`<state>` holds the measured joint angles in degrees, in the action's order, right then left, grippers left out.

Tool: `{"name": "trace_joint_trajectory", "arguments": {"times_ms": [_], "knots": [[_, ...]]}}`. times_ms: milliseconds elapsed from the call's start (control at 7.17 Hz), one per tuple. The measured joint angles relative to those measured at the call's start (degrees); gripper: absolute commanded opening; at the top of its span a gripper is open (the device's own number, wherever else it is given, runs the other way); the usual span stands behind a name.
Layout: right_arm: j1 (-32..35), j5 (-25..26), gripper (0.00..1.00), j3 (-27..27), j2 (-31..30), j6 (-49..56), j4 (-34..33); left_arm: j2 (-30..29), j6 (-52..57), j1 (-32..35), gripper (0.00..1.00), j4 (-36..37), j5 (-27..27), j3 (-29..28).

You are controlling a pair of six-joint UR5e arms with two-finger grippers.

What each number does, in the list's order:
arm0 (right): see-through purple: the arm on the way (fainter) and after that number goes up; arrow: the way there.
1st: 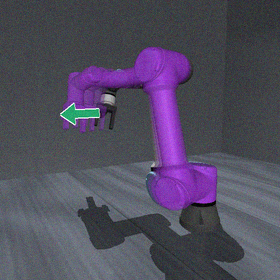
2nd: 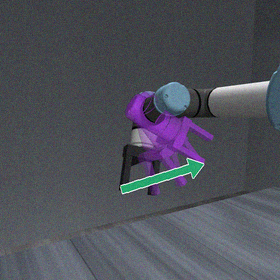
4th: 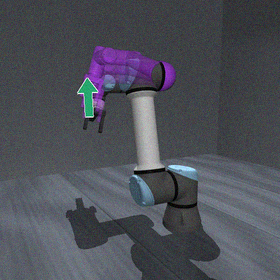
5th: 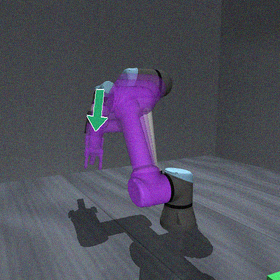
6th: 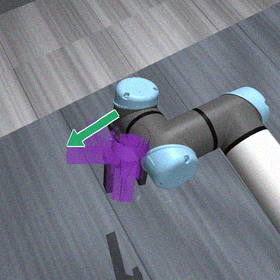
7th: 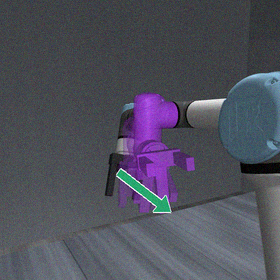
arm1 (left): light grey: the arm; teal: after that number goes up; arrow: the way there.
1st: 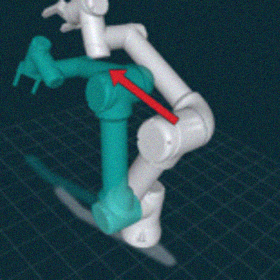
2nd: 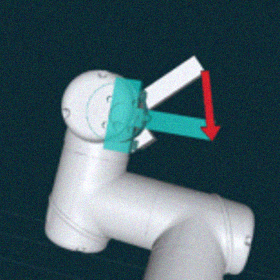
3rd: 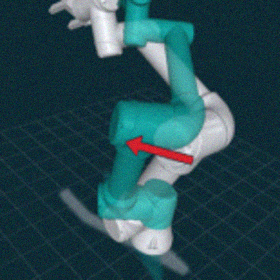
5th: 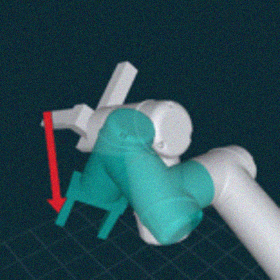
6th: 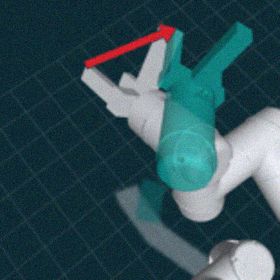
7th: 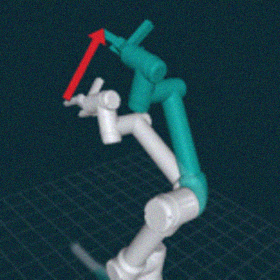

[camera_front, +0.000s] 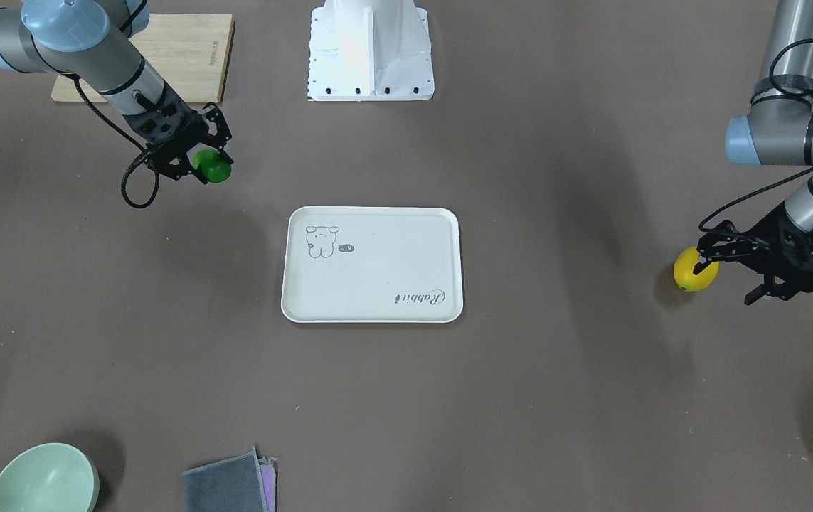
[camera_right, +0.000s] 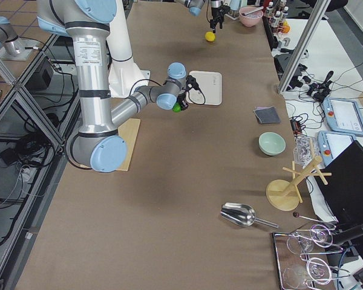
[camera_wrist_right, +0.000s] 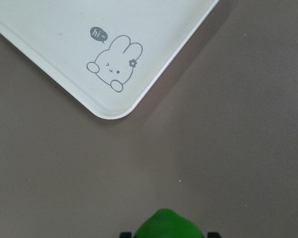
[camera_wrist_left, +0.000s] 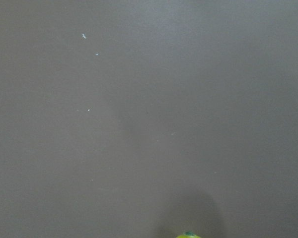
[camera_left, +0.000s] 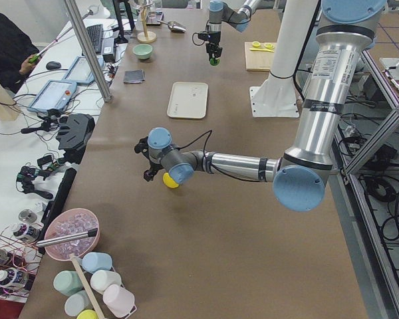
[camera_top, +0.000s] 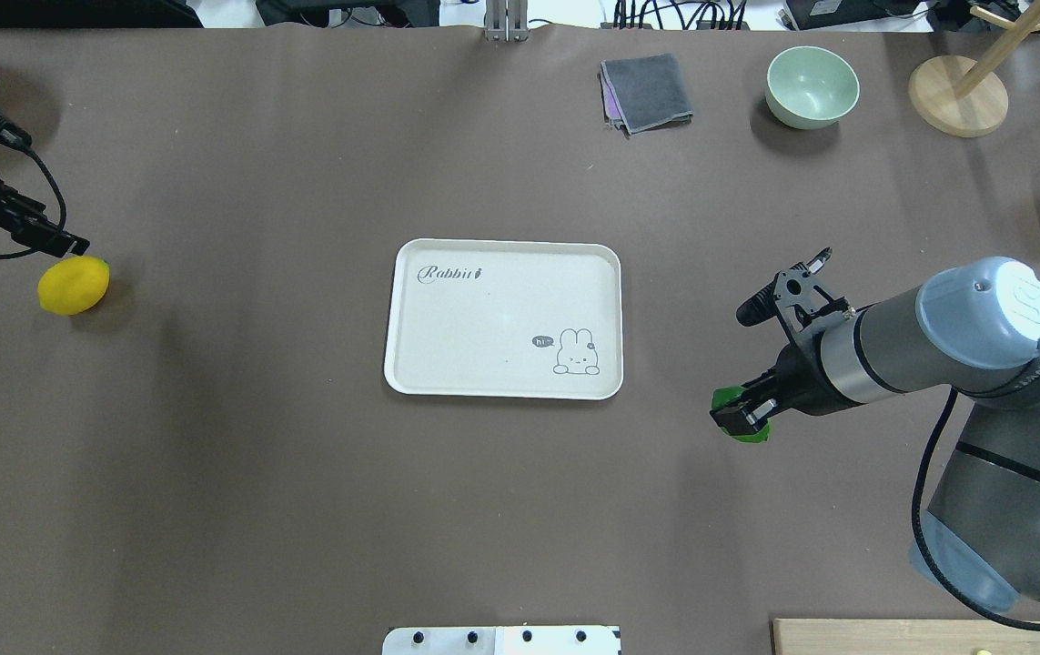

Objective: Place all lemons on tray

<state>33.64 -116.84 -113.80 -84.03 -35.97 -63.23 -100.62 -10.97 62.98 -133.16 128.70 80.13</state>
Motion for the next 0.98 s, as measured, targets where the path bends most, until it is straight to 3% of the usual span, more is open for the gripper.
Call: {"name": "trace_joint_trajectory", "arguments": {"times_ms": [977], "knots": [[2.8,-0.1,0.00,0.6,10.1,-8.0,-7.9,1.1,-0.1,-4.0,0.96,-2.6,0.1,-2.1]]}}
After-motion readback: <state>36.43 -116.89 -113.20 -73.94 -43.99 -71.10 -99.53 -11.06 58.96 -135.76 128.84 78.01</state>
